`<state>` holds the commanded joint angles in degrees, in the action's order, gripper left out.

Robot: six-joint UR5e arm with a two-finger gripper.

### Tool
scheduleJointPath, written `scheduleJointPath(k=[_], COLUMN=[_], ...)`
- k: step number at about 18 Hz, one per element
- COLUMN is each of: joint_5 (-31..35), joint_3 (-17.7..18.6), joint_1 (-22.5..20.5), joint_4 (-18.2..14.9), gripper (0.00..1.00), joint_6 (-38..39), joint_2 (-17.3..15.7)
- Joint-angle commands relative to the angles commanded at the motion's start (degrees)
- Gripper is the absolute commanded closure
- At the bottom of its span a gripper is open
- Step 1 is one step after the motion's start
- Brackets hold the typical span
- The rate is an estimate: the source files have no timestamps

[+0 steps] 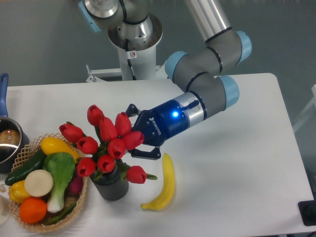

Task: Insert the flowers into the vase
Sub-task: 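Lower the tulip stems into the vase opening, then open the gripper to release the tulips in the vase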

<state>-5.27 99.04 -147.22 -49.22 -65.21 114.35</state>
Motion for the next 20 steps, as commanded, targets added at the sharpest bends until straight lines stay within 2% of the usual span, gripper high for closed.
scheduleJointPath(k=[4,9,11,12,14,15,18,20], joint_5=[2.5,6.1,7.4,7.7,9.2,9.9,12.4,14.4], joint_3=[1.2,2.1,2.6,2.6,3.2,3.4,3.7,4.0], joint_1=[0.0,0.2,0.9,1.0,1.1,1.3,1.8,1.9], joint_4=[0.0,-0.1,-0.1,-0.1,-0.2,-0.2,-0.2,-0.3], gripper=[0.84,0.73,0.62,0.52,0.22,0.14,0.03,0.00], joint_6=[-0.4,-3.4,-3.5,-3.5,-3.3,-3.3,-3.0,-2.5], joint_2=[0.1,1.9,1.9,2.0,2.0,1.9,1.2,0.4])
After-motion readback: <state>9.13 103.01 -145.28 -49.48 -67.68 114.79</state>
